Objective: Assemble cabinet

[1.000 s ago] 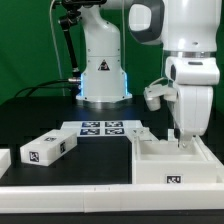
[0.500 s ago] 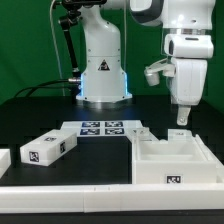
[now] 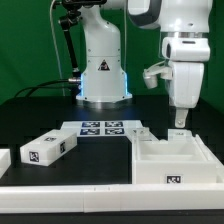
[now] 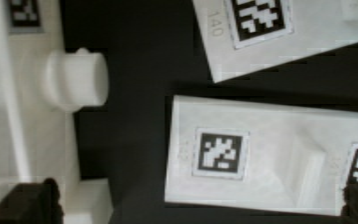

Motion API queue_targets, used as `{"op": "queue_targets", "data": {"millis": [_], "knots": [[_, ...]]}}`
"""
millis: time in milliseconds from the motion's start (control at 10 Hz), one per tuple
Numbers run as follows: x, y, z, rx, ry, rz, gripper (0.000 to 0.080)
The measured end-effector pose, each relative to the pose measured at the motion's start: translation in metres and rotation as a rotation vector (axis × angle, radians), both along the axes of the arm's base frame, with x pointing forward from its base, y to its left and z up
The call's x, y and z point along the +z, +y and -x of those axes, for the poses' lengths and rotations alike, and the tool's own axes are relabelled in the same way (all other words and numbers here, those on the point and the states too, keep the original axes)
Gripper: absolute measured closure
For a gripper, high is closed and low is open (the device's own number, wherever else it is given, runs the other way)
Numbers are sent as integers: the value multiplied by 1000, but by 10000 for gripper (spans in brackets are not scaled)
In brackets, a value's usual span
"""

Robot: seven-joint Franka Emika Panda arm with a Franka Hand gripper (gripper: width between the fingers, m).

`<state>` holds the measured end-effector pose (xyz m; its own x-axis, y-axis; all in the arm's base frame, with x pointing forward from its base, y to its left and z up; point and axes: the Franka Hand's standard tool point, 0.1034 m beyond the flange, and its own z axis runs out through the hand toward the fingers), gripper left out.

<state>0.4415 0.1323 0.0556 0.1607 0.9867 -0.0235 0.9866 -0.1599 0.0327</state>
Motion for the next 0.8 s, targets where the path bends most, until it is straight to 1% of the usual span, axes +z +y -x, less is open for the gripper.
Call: {"op": "queue_targets", "data": {"millis": [100, 200, 600, 800], "knots": [[-4, 6, 7, -7, -3, -13, 3], [-10, 8, 12, -29, 4, -18, 3], [-25, 9, 22, -48, 30, -23, 3], [-33, 12, 26, -47, 32, -37, 3]]}}
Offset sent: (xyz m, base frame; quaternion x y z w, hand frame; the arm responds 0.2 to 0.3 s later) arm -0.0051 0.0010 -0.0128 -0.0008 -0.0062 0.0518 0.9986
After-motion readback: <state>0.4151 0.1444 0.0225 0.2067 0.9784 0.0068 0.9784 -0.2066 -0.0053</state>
